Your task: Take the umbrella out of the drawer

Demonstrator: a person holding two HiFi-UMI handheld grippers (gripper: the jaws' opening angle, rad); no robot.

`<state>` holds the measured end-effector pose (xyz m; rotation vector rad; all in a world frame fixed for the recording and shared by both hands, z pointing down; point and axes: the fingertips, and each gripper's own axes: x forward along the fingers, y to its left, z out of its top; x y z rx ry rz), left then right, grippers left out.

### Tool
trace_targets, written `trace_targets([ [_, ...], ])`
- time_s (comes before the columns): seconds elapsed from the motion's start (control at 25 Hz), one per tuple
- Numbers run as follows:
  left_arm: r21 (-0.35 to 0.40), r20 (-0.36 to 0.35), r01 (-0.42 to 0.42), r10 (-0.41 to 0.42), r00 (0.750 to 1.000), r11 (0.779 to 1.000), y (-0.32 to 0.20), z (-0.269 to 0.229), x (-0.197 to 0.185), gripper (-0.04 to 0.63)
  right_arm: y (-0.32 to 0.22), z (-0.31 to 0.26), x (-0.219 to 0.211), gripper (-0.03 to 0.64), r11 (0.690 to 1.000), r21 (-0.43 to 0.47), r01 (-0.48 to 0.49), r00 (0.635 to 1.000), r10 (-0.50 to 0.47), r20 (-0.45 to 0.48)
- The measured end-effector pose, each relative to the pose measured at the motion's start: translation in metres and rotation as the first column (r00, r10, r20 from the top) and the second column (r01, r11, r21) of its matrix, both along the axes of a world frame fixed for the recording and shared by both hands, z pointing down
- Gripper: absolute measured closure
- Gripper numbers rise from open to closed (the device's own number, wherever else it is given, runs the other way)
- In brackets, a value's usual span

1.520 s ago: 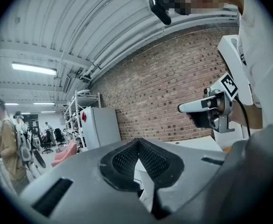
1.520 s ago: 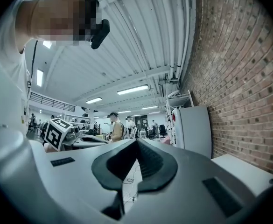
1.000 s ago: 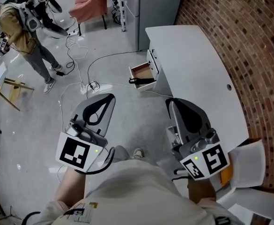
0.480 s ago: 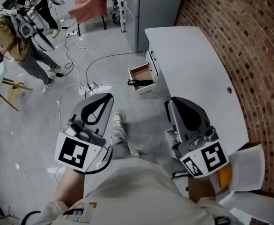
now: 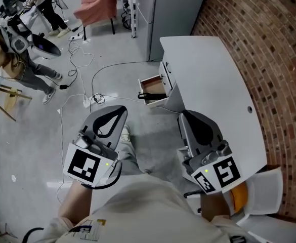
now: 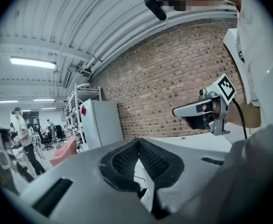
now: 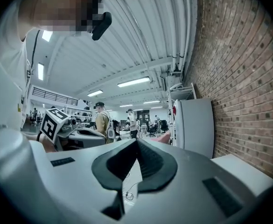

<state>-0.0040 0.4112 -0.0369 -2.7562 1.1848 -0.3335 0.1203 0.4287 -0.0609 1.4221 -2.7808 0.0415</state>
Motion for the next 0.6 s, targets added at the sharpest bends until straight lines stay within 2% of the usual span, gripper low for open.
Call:
trace_targets([
  [0.44, -0.045, 0.002, -0.014, 0.014, 1.0, 0.999, -0.086, 0.018, -0.027, 0.588, -0.089, 0.014, -0.024, 0.611, 0.999, -0.048, -0.016, 1.0, 0.016, 0.006],
  [0.6, -0.051, 0.009, -0.043, 0.044, 0.999, 0.998, -0.122, 0.017, -0.036, 0.588, -0.127, 0.012, -0.039, 0.609, 0.998, -0.061, -0.021, 1.0, 0.021, -0.003],
])
